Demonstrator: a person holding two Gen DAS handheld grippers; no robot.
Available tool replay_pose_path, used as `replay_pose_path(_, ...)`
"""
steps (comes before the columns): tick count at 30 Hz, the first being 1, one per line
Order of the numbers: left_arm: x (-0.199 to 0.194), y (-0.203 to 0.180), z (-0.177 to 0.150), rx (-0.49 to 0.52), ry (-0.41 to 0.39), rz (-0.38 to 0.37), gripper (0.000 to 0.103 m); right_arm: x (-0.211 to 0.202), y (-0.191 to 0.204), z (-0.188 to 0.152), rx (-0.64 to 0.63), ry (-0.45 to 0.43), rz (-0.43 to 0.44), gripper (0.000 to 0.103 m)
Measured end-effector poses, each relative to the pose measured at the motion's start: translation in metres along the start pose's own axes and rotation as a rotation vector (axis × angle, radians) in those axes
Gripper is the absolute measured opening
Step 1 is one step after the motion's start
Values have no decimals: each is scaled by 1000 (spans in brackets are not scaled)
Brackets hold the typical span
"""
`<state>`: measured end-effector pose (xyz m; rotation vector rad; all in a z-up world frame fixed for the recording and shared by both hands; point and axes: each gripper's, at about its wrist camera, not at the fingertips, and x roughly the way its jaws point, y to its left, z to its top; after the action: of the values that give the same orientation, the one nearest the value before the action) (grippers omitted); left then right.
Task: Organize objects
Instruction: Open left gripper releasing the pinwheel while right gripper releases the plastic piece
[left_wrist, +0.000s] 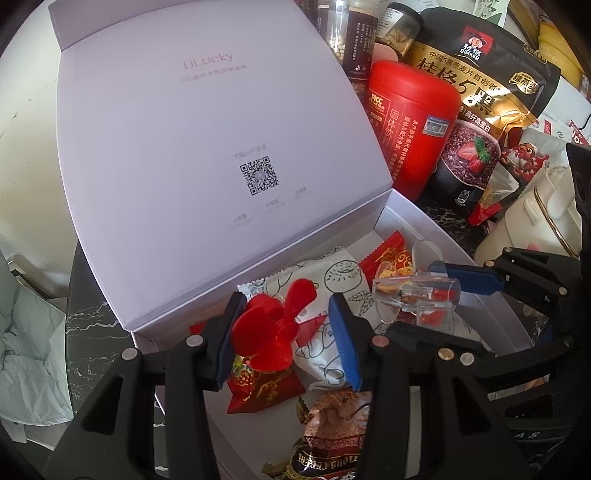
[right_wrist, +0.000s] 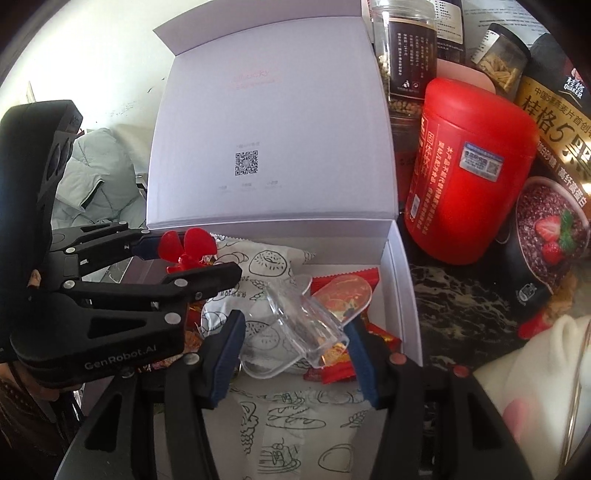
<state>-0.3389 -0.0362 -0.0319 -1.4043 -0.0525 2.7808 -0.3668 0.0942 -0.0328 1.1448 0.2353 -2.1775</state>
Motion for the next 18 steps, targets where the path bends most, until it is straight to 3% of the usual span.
replay_pose_path(7,-4,3,5,-31,-23,0,64,-15,-2,8,13,-64,-59,66)
replay_pose_path(18,-34,3,12,-24,-82,18,75,-52,1,6,-2,-105,-77,68)
